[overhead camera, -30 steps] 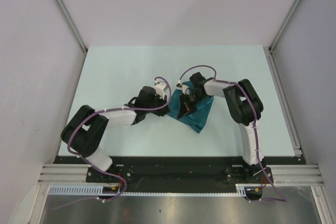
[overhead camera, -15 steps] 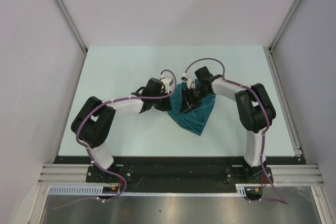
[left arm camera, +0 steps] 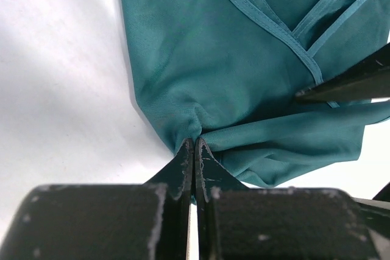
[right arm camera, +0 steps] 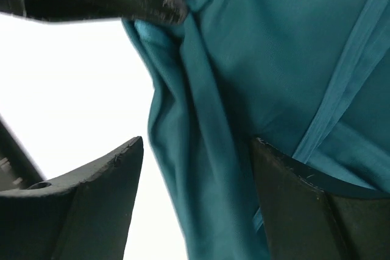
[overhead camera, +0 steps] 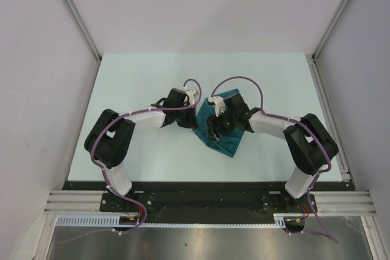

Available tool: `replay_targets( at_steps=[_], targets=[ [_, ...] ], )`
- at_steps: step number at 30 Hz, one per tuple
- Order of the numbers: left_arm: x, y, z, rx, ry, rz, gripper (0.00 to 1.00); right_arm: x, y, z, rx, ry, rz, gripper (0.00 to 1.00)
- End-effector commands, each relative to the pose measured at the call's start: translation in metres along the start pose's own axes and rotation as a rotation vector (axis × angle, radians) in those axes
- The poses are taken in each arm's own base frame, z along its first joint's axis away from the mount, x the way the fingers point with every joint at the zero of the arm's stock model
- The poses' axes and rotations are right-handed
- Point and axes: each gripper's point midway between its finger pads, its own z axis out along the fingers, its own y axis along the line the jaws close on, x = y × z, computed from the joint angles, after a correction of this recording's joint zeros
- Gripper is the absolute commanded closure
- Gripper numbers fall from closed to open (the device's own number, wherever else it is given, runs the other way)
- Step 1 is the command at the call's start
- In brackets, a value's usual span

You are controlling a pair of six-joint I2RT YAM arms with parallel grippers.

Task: Fold the napkin, place the utensils inside, and roll it up
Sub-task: Roll the napkin with the utensil

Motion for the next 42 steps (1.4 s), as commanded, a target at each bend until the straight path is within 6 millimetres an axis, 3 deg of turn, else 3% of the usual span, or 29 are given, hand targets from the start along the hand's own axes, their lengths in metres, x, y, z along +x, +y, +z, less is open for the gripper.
replay_targets(
  at_steps=[1,2,4,9,22,33,42],
  targets=[
    [-0.008,-0.007,-0.003,0.032,-0.004,-0.006,1.0,-0.055,0.002,-0.006,0.107,-0.223,-0.181,0.24],
    [-0.009,-0.007,-0.003,0.031,-0.006,-0.006,1.0,-0.059,0.006,-0.007,0.109,-0.248,-0.197,0.15],
    [-0.01,-0.008,-0.005,0.033,-0.01,-0.005,1.0,-0.061,0.009,-0.007,0.106,-0.26,-0.215,0.1],
    [-0.011,-0.007,-0.004,0.034,-0.007,-0.012,1.0,-0.05,0.009,0.007,0.101,-0.19,-0.214,0.09],
    [-0.012,-0.005,-0.004,0.043,0.001,-0.05,1.0,-0.016,0.03,0.02,0.118,-0.117,-0.239,0.12],
    [-0.014,-0.006,-0.005,0.051,0.0,-0.067,1.0,0.002,0.026,0.025,0.279,-0.107,-0.263,0.19],
    [-0.014,-0.005,-0.004,0.059,0.006,-0.08,1.0,0.02,0.007,0.029,0.427,-0.076,-0.272,0.38]
  ],
)
